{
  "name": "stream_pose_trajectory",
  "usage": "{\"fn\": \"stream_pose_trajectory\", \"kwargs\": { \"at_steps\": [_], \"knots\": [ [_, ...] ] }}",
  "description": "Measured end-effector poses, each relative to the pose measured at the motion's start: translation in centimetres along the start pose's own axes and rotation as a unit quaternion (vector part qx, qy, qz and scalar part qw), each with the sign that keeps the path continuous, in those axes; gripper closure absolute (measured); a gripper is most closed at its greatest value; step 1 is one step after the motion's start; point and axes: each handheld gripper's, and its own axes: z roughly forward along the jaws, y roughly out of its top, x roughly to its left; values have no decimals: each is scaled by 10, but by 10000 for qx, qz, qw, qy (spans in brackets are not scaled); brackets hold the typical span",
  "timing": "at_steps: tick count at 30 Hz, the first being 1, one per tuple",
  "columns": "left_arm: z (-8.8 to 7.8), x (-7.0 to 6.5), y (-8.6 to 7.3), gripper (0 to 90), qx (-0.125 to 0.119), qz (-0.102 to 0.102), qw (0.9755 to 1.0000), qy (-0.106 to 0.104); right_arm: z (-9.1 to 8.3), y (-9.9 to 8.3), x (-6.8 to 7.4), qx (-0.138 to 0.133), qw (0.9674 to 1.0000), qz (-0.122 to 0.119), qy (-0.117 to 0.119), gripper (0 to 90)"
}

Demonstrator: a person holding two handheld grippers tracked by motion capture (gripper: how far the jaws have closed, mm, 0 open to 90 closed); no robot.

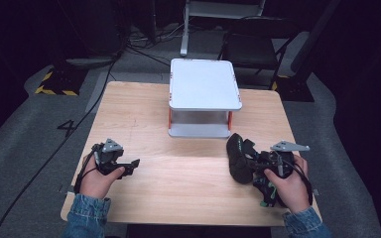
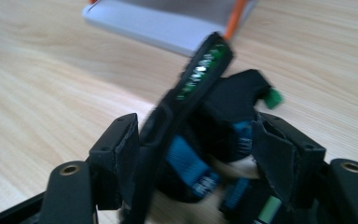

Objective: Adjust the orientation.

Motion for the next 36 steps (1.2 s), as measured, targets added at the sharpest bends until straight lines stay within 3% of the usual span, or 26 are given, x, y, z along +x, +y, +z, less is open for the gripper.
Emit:
{"fn": "stream_pose_trajectory", "kwargs": {
  "at_steps": [6, 10, 14, 20, 25, 27, 31, 36],
  "knots": [
    [-1, 1, -6, 265, 49, -6, 10000, -21, 23, 4, 12, 385, 9992, -28, 44, 312],
    [-3, 1, -8, 265, 53, -9, 10000, -3, 36, 3, 20, 540, 9983, -195, 56, 337],
    [-4, 1, -9, 265, 68, 6, 10000, 3, 39, 5, 26, 606, 9946, -813, -211, 478],
    [-3, 0, -9, 266, 106, 34, 9999, -13, 41, 7, 37, 359, 9891, -1425, -98, 519],
    [-1, -1, -9, 265, 80, 37, 10000, -45, 43, 7, 57, 228, 9804, -1957, -16, 515],
    [0, -1, -8, 265, 95, 80, 9999, -41, 43, 7, 64, 166, 9770, -2123, 115, 501],
    [2, -1, -8, 264, 129, 82, 9999, -60, 44, 8, 78, 34, 9736, -2159, 745, 518],
    [3, -1, -9, 260, 130, 94, 9998, -70, 47, 3, 92, 130, 9674, -2370, 881, 470]
  ]
}}
